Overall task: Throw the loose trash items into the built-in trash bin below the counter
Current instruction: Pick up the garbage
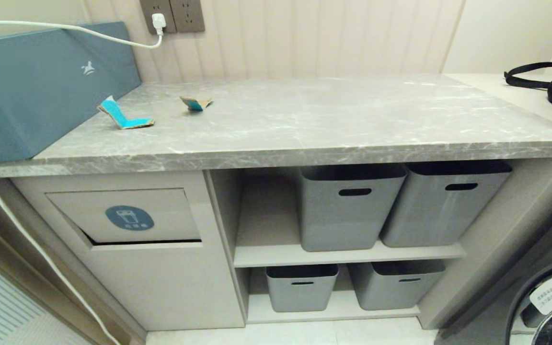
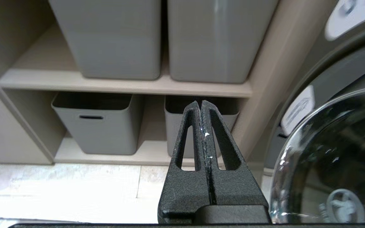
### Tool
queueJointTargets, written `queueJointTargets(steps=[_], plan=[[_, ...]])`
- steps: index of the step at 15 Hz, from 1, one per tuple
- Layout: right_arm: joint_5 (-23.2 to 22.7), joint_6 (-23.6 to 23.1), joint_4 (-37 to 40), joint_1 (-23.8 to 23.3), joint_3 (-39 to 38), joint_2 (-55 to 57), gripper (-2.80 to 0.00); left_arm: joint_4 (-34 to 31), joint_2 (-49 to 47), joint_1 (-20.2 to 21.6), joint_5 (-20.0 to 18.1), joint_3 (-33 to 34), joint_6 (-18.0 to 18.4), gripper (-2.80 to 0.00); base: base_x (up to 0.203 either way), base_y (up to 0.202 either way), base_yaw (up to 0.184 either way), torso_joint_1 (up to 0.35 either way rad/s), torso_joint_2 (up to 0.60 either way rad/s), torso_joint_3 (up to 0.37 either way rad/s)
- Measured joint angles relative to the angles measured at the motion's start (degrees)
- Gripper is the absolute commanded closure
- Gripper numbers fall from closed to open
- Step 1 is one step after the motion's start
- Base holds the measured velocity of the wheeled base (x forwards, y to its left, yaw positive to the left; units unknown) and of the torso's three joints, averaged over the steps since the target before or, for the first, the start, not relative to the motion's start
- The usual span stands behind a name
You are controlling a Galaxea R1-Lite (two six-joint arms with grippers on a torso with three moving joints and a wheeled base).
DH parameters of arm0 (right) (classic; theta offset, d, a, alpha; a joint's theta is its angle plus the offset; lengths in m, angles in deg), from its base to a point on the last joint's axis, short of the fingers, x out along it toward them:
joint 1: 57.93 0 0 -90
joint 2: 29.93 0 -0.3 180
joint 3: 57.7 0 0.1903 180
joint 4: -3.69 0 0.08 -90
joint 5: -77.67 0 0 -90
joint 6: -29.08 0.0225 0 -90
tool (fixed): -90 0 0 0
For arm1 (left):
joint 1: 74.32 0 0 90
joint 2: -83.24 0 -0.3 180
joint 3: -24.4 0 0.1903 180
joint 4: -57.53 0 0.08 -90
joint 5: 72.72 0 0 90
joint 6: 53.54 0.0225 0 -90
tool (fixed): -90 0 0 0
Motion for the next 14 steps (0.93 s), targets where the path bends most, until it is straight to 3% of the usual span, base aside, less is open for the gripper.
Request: queueJointTargets(steps=[14], plan=[[0.27,0.41,0.38,0.0,0.0,0.0,0.0,0.06,0.0,0.0,0.06,0.0,-0.53,0.0,0.0,0.0,0.0,0.222,-0.5,-0.286]])
